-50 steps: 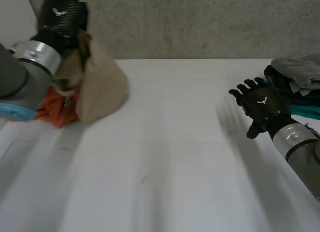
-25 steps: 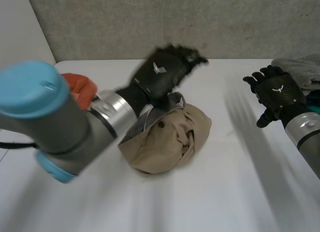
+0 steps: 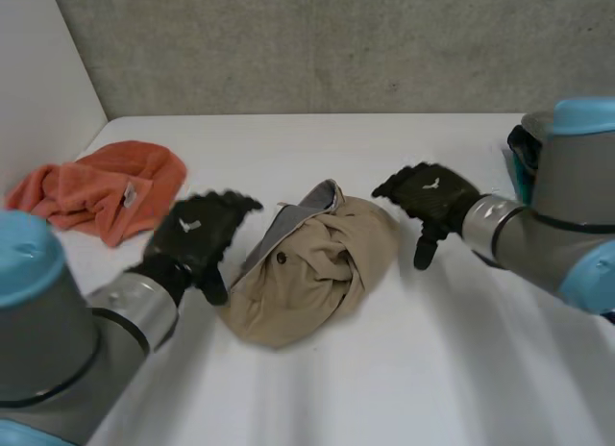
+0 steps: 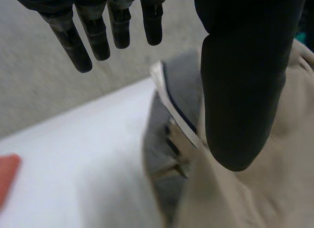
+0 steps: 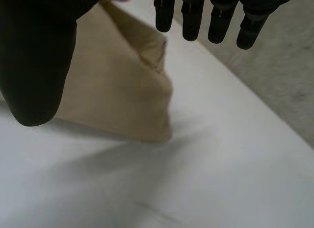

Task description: Fold the laundry.

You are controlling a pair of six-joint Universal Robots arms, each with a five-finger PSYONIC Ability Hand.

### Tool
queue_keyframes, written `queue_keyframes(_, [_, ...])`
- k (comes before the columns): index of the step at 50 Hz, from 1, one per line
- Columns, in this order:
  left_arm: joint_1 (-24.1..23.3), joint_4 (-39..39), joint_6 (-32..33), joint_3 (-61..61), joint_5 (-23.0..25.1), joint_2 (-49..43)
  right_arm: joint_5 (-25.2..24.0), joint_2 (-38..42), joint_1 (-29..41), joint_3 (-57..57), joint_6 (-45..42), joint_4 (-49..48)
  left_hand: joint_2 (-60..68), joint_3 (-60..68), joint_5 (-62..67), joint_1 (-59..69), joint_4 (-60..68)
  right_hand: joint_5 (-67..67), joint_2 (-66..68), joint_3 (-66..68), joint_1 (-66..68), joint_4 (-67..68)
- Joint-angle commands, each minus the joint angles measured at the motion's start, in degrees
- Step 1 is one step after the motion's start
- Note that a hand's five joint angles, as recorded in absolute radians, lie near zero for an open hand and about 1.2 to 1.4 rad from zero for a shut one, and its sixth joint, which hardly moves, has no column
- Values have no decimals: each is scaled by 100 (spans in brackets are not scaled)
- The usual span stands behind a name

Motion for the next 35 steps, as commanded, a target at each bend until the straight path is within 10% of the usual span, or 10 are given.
queue_keyframes(1, [-201, 35, -196, 487, 28, -1046, 95, 506, 184, -70, 196, -341, 373, 319, 410, 313, 375, -275, -193, -146, -247, -157])
queue_keyframes(9, [-236, -18, -152, 1077, 1, -1495, 298, 550, 245, 256, 1663, -1203, 4756, 4702, 4793, 4696, 4758, -235, -153, -107, -207, -118])
queue_keyframes(16, [-184, 35, -108, 1226, -121, -1268, 263, 735, 403, 282, 1884, -1564, 6596, 6541, 6632, 6536, 6597, 4304, 4387, 4433, 4332, 4422])
queue_keyframes(18, [-140, 44, -108, 1288, -262, -1092, 306, 673, 482, 291, 1849, -1538, 6596, 6541, 6632, 6536, 6597, 3958, 4041, 4087, 3987, 4076])
queue_keyframes(21, [193, 114, -3, 1437, -622, -784, 350, 393, 483, 414, 1831, -1371, 6596, 6541, 6632, 6536, 6597, -275, -193, -146, -247, -157])
queue_keyframes(27, [765, 482, 1005, 2165, -755, -669, 342, -739, 334, 932, 1796, -1283, 6596, 6541, 6632, 6536, 6597, -275, -193, -146, -247, -157])
queue_keyframes(35, [379, 896, 1466, 3396, -150, -853, 350, -1418, -536, 1152, 1770, -1230, 6596, 6541, 6632, 6536, 6597, -275, -193, -146, -247, -157])
